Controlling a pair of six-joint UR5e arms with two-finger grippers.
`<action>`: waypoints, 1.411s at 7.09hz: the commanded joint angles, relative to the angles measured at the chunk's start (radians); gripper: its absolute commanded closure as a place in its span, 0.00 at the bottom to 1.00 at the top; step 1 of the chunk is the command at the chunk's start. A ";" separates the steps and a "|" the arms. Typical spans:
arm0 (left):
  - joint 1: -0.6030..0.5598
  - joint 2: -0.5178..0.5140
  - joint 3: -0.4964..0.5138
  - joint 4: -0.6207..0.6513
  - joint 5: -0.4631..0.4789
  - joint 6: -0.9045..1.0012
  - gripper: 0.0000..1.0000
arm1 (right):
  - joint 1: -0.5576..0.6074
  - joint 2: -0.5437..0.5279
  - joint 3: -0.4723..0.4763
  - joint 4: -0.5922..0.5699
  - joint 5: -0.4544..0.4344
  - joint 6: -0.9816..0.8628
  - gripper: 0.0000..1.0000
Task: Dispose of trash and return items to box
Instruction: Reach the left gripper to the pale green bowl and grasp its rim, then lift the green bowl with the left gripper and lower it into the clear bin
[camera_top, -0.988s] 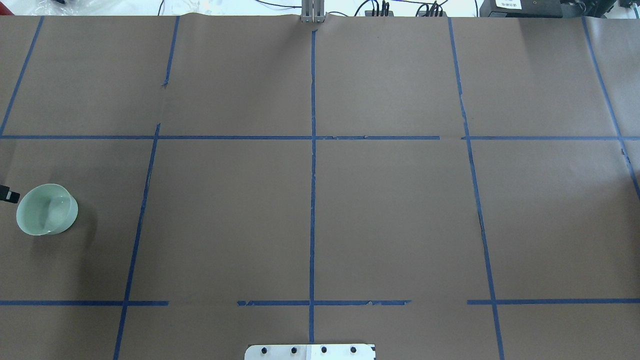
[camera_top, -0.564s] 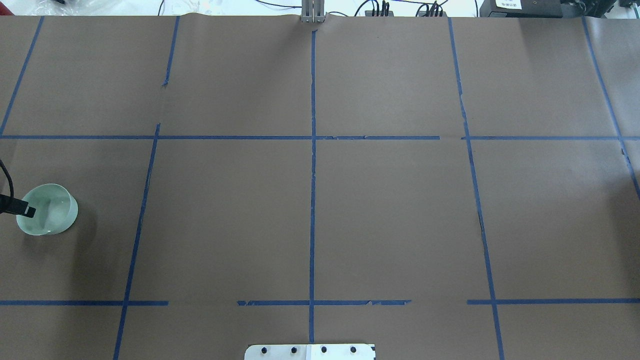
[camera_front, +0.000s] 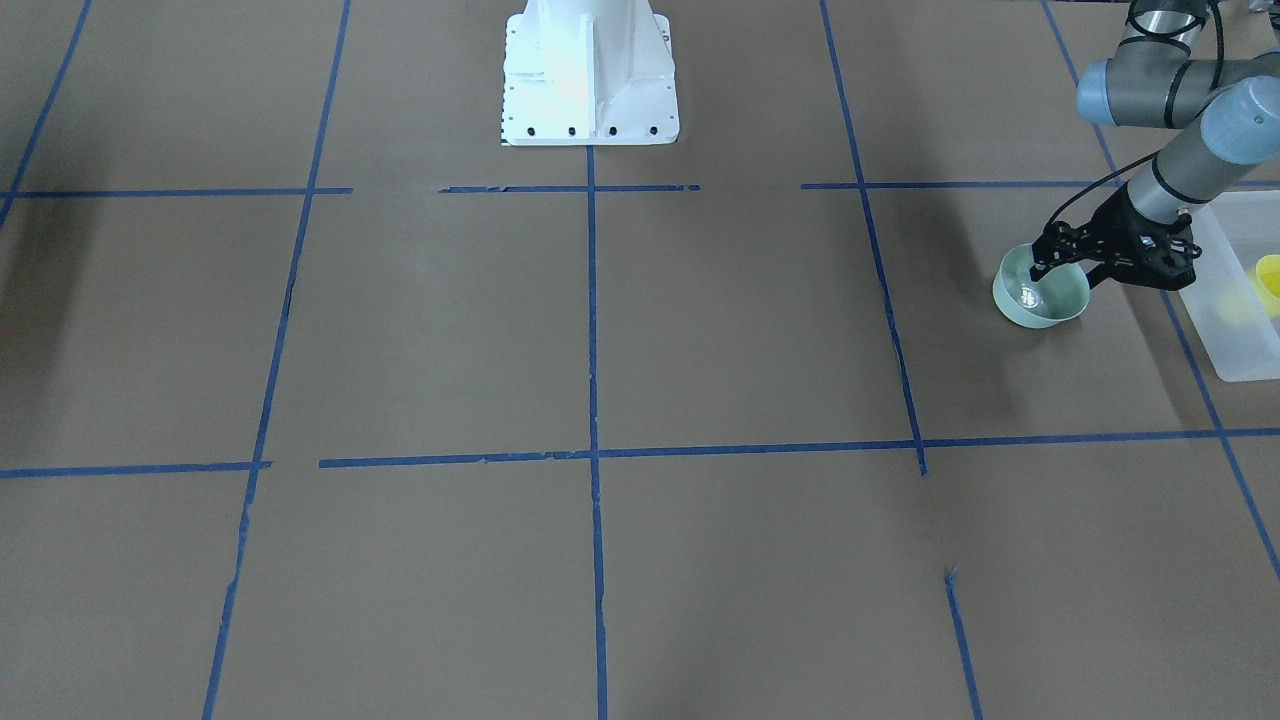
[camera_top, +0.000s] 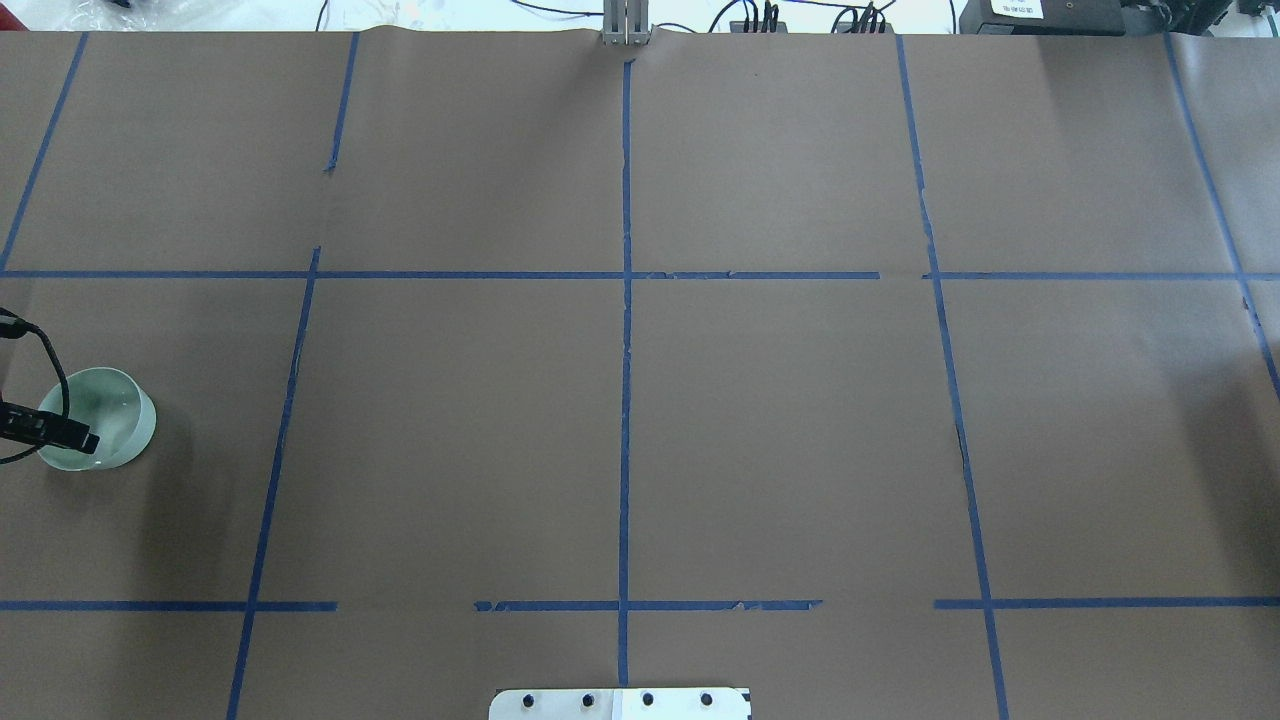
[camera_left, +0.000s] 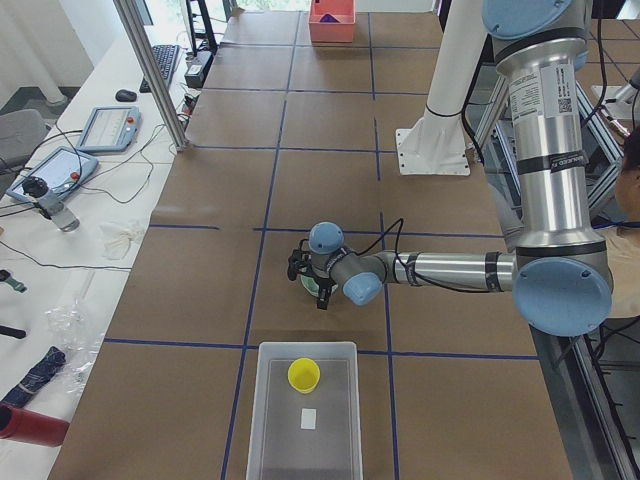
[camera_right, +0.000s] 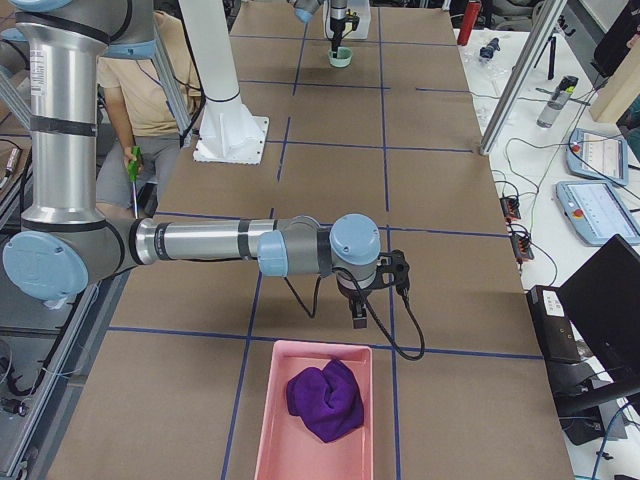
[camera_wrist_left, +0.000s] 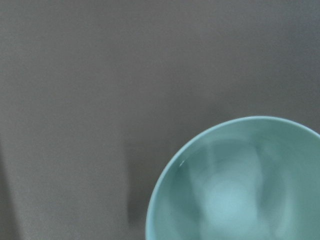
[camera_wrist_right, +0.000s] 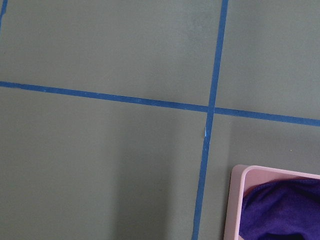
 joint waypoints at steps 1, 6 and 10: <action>0.003 -0.011 0.011 0.002 0.005 0.003 1.00 | -0.005 -0.011 0.003 0.004 0.001 0.005 0.00; -0.123 0.049 -0.210 0.014 -0.045 0.099 1.00 | -0.008 -0.011 0.007 0.005 -0.001 0.005 0.00; -0.664 0.020 -0.050 0.280 -0.110 0.961 1.00 | -0.010 -0.011 0.007 0.007 -0.001 0.007 0.00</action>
